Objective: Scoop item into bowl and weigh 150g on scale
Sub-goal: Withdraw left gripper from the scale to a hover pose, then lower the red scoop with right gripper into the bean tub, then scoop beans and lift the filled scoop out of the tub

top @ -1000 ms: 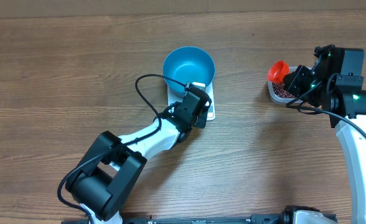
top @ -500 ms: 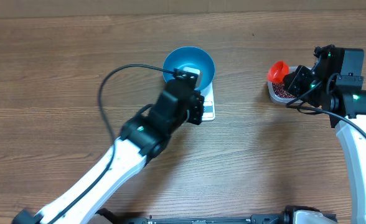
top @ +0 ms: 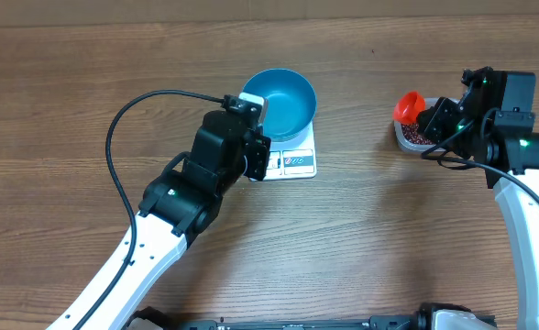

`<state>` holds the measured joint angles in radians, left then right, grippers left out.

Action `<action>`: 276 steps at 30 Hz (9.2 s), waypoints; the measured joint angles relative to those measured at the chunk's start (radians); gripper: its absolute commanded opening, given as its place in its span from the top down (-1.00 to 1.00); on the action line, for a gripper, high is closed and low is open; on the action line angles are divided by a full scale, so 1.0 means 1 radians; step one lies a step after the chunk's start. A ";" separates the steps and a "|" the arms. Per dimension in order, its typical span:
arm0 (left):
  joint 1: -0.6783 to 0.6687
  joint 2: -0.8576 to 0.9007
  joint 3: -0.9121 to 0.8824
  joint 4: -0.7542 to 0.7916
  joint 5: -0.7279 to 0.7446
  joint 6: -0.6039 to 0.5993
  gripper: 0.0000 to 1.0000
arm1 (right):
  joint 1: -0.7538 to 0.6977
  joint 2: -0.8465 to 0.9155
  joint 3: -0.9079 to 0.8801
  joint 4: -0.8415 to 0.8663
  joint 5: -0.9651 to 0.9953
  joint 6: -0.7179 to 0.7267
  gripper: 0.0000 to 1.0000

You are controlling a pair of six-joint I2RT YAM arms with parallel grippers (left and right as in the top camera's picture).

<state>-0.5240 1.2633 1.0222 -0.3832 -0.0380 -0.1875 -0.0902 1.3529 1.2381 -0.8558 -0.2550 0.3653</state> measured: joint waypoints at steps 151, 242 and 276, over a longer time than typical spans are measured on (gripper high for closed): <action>0.310 -0.060 0.002 -0.298 0.333 0.531 -0.99 | -0.098 0.436 0.377 -0.258 0.285 -0.396 0.93; 0.310 -0.060 0.002 -0.299 0.333 0.531 -0.99 | -0.463 0.604 0.192 -0.185 -0.579 -0.415 0.93; 0.310 -0.060 0.002 -0.298 0.333 0.531 -0.99 | -0.571 0.604 0.192 -0.287 -0.796 -0.579 0.93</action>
<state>-0.2142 1.2030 1.0237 -0.6815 0.2955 0.3431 -0.6613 1.9572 1.4303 -1.1427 -1.0508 -0.2138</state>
